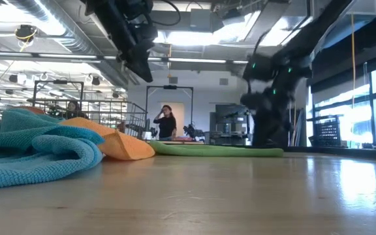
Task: Fold microfiber towels
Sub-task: Fold the green microfiber cloth
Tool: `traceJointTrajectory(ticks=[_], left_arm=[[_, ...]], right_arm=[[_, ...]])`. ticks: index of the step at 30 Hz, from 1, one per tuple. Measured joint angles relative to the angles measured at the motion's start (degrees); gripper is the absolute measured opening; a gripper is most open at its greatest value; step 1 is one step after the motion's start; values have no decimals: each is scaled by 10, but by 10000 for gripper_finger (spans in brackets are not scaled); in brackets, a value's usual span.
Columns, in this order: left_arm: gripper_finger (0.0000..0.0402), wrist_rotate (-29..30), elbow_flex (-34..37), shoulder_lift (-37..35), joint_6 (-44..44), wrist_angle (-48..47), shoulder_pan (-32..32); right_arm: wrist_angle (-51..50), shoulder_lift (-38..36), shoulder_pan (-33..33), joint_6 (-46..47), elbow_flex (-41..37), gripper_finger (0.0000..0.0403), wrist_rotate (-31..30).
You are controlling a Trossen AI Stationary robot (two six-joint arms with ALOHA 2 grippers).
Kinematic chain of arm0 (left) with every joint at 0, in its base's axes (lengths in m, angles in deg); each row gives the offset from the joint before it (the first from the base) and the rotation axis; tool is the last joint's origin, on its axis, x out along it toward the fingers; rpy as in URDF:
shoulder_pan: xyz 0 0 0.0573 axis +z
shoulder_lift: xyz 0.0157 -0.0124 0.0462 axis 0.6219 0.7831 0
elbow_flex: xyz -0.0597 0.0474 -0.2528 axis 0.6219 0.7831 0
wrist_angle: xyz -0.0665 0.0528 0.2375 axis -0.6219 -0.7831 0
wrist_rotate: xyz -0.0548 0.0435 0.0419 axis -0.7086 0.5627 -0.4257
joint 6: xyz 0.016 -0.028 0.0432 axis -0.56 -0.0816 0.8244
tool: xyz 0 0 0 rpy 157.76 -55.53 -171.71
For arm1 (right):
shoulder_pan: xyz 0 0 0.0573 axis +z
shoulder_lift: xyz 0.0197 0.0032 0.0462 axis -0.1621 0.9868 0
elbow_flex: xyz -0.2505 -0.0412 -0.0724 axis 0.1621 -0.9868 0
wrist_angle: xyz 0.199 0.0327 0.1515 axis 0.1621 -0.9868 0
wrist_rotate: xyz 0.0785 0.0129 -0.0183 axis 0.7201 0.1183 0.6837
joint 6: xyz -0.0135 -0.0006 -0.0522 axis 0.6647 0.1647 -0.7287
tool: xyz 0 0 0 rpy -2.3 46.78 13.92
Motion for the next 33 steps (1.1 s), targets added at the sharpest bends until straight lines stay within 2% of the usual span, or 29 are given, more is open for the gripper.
traceJointTrajectory(ticks=[3, 7, 14, 19, 21, 24, 27, 29, 31, 33], left_arm=[[56, -1, 0, -7, -2, -1, -3], [56, 2, 0, -19, -2, -3, -5], [57, 3, 0, -19, -2, -7, -3], [57, 0, 0, -19, -13, 12, -3], [57, -3, 0, -11, -17, 40, -3], [57, -67, 0, 13, -29, 87, 0], [57, -195, 0, 42, -76, 145, 11], [57, -266, 0, 67, -92, 183, 16], [57, -312, 0, 90, -91, 211, 20], [57, -330, 0, 117, -83, 236, 25]], right_arm=[[-30, 32, 0, -3, 5, 57, 48], [-121, 28, 7, -4, 5, 56, 119], [-256, -20, 35, -33, -3, 43, 91], [-242, -34, 58, -76, -2, 42, 127], [-244, -34, 64, -83, -2, 42, 122], [-228, -41, 67, -67, 1, 41, 106], [-163, -62, 71, -54, 24, 41, 97], [-131, -72, 75, -64, 31, 41, 65], [-121, -71, 77, -79, 32, 41, 31], [-120, -63, 77, -82, 31, 41, 14]])
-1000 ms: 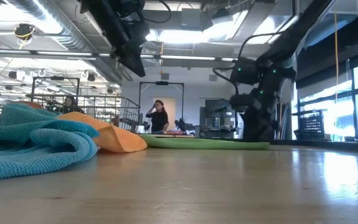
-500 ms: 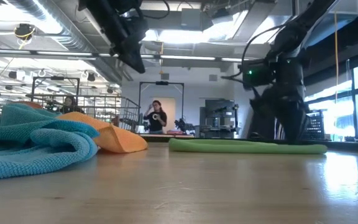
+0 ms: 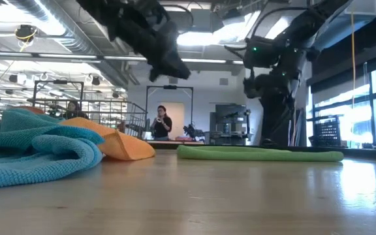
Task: Fold microfiber towels
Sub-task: Fold the green microfiber cloth
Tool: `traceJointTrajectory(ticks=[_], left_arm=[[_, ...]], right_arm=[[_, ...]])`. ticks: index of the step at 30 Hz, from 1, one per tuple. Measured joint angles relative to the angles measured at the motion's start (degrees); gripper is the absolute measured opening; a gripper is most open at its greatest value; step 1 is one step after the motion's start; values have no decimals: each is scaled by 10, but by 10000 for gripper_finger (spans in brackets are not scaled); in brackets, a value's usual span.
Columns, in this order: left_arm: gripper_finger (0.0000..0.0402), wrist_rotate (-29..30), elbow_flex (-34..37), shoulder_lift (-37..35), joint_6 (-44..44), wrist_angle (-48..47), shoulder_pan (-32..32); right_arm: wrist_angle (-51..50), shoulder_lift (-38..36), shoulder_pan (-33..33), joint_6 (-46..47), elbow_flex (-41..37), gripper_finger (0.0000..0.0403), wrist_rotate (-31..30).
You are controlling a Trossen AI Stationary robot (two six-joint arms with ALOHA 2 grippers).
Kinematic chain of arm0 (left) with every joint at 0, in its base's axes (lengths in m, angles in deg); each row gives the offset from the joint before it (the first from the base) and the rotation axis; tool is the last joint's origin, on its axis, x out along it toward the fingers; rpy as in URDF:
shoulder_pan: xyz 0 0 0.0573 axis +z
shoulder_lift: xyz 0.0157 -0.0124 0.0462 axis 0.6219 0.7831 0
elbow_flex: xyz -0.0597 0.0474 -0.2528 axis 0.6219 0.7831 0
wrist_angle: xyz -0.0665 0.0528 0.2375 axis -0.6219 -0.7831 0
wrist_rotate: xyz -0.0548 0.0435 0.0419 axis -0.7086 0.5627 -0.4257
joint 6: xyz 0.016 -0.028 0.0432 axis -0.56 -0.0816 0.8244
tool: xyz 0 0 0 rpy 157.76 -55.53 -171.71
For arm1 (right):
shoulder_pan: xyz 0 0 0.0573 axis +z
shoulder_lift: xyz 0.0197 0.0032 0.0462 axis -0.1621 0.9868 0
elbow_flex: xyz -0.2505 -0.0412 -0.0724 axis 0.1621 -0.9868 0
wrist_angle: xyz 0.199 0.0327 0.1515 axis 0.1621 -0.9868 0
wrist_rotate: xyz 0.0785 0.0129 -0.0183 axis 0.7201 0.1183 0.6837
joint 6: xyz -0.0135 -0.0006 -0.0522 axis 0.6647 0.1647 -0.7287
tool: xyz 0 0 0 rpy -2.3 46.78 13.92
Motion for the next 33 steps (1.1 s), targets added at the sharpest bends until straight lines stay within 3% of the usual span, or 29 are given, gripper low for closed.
traceJointTrajectory(ticks=[3, 7, 9, 14, 22, 33], left_arm=[[57, -29, 0, 56, 9, 45, 7], [57, -176, 0, 139, -43, 163, 14], [57, -195, 0, 172, -64, 184, 10], [57, -116, 1, 215, -51, 180, -1], [57, 63, 0, 223, 16, 156, -28], [57, 119, 0, 241, 55, 135, -62]], right_arm=[[7, 20, 0, 21, -1, 41, 5], [68, 48, 20, 52, 0, 41, 50], [89, 61, 32, 66, 0, 41, 67], [92, 76, 59, 113, 0, 41, 80], [99, 74, 89, 120, 0, 41, 81], [99, 73, 95, 106, 0, 41, 80]])
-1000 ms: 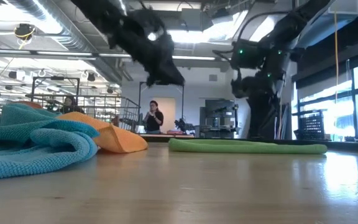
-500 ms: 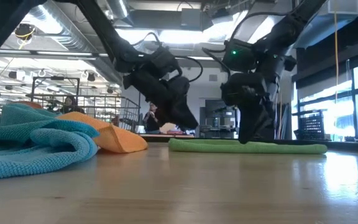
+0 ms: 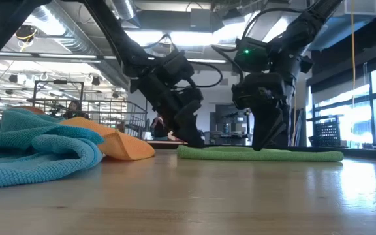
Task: Fold microfiber towels
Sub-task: Fold the green microfiber cloth
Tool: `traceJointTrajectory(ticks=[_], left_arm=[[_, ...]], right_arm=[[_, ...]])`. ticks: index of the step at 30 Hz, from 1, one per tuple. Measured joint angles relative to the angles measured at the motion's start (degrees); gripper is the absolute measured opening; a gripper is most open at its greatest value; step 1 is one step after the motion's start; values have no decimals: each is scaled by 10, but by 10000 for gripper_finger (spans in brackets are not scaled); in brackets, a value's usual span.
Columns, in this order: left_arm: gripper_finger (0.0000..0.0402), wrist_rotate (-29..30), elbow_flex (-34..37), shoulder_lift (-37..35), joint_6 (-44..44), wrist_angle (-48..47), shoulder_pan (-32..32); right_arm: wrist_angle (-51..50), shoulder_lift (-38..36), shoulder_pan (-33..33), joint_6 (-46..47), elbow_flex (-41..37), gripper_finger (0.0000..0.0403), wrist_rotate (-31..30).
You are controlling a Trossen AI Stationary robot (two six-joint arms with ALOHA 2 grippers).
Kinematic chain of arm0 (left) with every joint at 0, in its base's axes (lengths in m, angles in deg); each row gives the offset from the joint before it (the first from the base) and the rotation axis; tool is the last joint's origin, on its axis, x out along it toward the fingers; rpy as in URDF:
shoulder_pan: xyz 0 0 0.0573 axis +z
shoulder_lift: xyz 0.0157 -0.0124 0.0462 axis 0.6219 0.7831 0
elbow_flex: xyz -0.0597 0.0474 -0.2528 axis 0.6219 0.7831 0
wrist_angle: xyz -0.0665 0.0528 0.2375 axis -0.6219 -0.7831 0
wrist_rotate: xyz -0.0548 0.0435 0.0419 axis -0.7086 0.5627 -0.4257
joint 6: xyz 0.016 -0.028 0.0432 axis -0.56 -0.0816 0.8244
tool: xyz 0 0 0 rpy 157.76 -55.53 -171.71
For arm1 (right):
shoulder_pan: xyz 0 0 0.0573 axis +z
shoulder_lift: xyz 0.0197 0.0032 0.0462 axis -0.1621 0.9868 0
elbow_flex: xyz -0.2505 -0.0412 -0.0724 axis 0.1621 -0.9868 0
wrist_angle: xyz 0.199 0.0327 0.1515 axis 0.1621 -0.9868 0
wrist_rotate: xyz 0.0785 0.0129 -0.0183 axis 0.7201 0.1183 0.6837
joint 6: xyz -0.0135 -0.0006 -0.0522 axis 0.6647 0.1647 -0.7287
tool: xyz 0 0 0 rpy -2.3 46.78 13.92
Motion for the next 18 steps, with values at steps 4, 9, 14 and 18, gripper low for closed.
traceJointTrajectory(ticks=[4, 9, 14, 18], left_arm=[[57, 31, 0, 0, 1, 4, -8], [57, 35, 0, -3, 0, 3, -12], [57, 36, -1, -15, 1, 3, -12], [57, 36, -1, -16, 4, 0, -12]], right_arm=[[-6, 0, 0, -29, 0, 41, 0], [-36, 2, 0, -75, 0, 41, -9], [-85, 4, 4, -108, 0, 41, -4], [-90, 5, 14, -151, -10, 41, 60]])
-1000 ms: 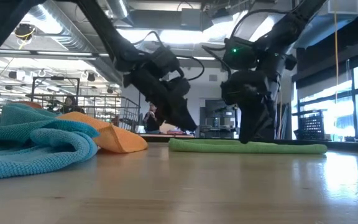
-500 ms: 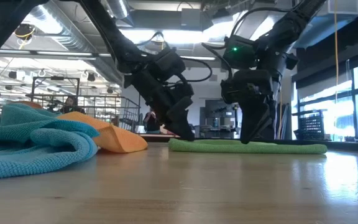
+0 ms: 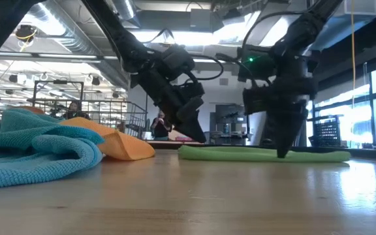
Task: Fold microfiber towels
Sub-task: Fold the green microfiber cloth
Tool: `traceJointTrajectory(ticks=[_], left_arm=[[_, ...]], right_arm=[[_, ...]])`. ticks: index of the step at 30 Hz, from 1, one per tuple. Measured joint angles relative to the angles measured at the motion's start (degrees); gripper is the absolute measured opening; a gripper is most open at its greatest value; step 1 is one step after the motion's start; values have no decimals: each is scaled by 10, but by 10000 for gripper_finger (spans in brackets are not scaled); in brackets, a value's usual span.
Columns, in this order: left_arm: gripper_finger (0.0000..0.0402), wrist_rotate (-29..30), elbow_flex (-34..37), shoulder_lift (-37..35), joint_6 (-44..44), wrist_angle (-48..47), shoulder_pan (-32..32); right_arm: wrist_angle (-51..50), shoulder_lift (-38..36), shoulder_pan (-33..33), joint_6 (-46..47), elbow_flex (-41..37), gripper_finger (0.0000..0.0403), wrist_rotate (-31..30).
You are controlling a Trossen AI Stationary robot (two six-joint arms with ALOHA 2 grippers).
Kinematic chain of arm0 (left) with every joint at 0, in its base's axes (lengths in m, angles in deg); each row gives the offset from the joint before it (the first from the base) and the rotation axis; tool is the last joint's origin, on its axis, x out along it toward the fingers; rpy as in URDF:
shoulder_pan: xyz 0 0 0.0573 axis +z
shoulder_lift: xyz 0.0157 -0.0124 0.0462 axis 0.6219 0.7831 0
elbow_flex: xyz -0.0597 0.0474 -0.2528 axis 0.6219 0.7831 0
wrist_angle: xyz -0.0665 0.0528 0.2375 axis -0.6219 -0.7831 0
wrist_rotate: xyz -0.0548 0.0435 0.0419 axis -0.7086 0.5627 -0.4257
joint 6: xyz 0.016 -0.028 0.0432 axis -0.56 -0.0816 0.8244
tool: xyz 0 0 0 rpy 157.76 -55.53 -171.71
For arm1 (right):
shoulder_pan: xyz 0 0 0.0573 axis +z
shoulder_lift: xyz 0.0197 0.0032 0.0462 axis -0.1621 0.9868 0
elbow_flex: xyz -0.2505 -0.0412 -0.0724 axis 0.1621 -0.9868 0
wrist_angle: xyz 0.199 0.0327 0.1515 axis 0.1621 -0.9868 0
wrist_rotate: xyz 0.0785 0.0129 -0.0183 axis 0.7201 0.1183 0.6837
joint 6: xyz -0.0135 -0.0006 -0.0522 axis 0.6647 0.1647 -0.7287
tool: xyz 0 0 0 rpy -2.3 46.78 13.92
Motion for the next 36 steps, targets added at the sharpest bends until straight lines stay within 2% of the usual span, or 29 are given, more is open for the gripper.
traceJointTrajectory(ticks=[2, 6, 12, 15, 18, 20, 25, 28, 32, 36], left_arm=[[57, 0, 0, 0, 0, 0, 0], [57, -4, 0, 0, -22, 0, -4], [57, -112, 0, 0, -114, 0, -10], [55, -125, 0, 0, -138, 0, -21], [50, -108, 0, 0, -128, 2, -35], [46, -69, 0, 0, -127, 1, -44], [44, 38, 0, 0, -125, 1, -60], [44, 46, 0, 0, -126, 5, -60], [44, 47, 0, 0, -125, 6, -60], [44, 38, 0, 4, -125, 6, -62]], right_arm=[[-15, 0, 4, -15, -6, 41, 34], [-67, 0, 5, -65, -6, 41, 45], [-92, 0, 5, -93, 26, 26, 40], [-80, -1, 5, -109, 44, 9, 46], [-79, -2, 5, -122, 57, 5, 45], [-59, -2, 5, -121, 62, 9, 30], [67, 4, 12, -89, 48, 6, -29], [97, 26, 24, -77, 46, 4, -55], [102, 61, 46, -75, 45, 8, -50], [106, 65, 67, -59, 47, 8, -35]])
